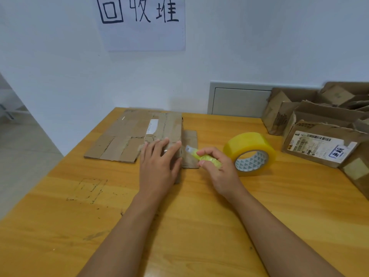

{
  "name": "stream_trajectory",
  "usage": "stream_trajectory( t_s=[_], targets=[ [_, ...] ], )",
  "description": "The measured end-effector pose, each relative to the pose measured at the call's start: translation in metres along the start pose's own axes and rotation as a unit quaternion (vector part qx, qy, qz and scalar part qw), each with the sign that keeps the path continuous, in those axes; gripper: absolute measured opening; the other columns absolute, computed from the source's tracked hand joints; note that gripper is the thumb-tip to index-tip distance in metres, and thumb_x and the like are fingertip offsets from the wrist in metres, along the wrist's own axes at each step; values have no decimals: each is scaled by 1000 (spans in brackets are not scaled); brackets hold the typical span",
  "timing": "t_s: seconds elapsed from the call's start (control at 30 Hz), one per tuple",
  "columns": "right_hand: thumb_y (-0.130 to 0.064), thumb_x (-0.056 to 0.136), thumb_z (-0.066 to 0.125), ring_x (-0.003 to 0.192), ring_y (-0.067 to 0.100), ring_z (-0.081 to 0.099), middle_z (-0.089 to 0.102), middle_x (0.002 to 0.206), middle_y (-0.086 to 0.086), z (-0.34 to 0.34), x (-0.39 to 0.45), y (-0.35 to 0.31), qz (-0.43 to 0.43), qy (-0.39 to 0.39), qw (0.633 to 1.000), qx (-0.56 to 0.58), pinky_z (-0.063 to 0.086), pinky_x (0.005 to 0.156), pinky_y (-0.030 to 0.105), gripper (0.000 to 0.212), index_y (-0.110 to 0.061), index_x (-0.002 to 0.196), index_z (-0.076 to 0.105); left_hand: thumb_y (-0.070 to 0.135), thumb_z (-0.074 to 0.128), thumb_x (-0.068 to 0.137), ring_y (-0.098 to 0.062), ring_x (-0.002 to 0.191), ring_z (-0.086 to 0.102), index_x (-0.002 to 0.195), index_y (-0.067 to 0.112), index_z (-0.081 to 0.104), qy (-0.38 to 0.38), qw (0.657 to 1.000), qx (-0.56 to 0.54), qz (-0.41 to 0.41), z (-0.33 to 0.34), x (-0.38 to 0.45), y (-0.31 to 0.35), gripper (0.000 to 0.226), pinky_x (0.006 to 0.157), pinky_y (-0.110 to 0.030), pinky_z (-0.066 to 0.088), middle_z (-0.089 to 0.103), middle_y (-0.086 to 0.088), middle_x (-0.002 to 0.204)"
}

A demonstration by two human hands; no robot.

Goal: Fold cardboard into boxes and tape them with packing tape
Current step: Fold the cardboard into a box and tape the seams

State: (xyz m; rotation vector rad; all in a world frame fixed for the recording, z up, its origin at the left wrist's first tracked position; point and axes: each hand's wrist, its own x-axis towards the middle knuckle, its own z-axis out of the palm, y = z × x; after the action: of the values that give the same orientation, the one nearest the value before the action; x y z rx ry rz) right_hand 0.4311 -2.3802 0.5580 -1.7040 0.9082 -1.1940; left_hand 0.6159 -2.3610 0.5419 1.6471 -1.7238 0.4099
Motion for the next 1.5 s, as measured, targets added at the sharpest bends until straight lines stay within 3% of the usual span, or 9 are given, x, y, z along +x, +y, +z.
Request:
stream_trajectory(
  t_s=[0.13, 0.3, 0.4, 0.63, 0.8, 1.03, 1.2, 1.37, 1.5],
  targets=[
    [-24, 83, 58, 94, 13, 64, 69, 95, -4, 1, 0, -1, 7, -12, 1000, 5, 45, 82, 14, 17, -27, 98, 65, 37, 57, 91, -30, 130, 48, 128, 26, 64, -4, 1000, -6, -4, 0, 0, 0, 40, 120, -39, 8, 59, -7, 133],
    [-26, 88, 51, 92, 6, 63, 72, 89, -1, 0, -1, -4, 16, -22, 999, 28, 44, 82, 12, 23, -24, 105, 67, 32, 61, 89, -30, 136, 43, 129, 26, 64, -4, 1000, -7, -8, 2, 0, 0, 41, 121, -39, 6, 58, -7, 136],
    [-28, 89, 50, 92, 4, 63, 73, 87, -3, 0, -2, -4, 19, -20, 999, 25, 44, 83, 13, 23, -28, 104, 68, 31, 62, 88, -31, 136, 43, 128, 25, 64, 0, 1000, -8, -6, 4, 0, -2, 41, 120, -42, 9, 58, -8, 137],
    [-29, 88, 51, 112, 17, 57, 73, 87, -20, 1, -3, -3, 6, -46, 998, -33, 44, 99, 34, 24, -42, 100, 67, 20, 71, 89, -30, 136, 43, 133, 25, 62, -16, 999, -38, -9, 7, -1, -9, 44, 114, -49, 29, 55, -10, 141],
    [-24, 85, 49, 113, 17, 56, 74, 84, -13, -3, -4, -4, 11, -56, 998, -15, 41, 101, 35, 26, -34, 94, 72, 17, 71, 90, -29, 137, 41, 137, 27, 58, -42, 998, -48, -12, 4, 0, -14, 50, 111, -54, 35, 53, -8, 144],
    [-17, 79, 43, 110, 11, 60, 74, 73, 4, -5, -4, -10, 31, -65, 996, 54, 42, 95, 21, 34, -20, 86, 76, 11, 68, 89, -27, 135, 41, 139, 29, 56, -57, 997, -46, -9, 2, 2, -17, 54, 110, -53, 36, 51, -5, 145],
    [-17, 79, 44, 101, 27, 64, 72, 73, 13, -19, 1, -28, 35, -57, 993, 98, 41, 102, 39, 35, -12, 100, 71, 12, 68, 90, -26, 135, 41, 139, 30, 55, -65, 996, -52, -17, -1, 2, -15, 54, 111, -52, 35, 51, -4, 145],
    [-18, 80, 59, 85, 23, 67, 73, 81, 17, -52, -27, -38, 89, -183, 977, 67, 47, 84, 31, 21, -6, 95, 65, 29, 68, 91, -24, 138, 37, 140, 31, 54, -69, 995, -67, -20, -4, 0, -13, 50, 116, -51, 30, 49, -4, 147],
    [-22, 88, 72, 83, 6, 58, 70, 97, 2, -67, -52, -28, 171, -310, 921, -163, 46, 76, 24, 10, -25, 97, 75, 35, 69, 89, -25, 138, 38, 139, 30, 55, -71, 995, -68, -21, -5, 1, -12, 52, 118, -49, 25, 49, -4, 146]
  ],
)
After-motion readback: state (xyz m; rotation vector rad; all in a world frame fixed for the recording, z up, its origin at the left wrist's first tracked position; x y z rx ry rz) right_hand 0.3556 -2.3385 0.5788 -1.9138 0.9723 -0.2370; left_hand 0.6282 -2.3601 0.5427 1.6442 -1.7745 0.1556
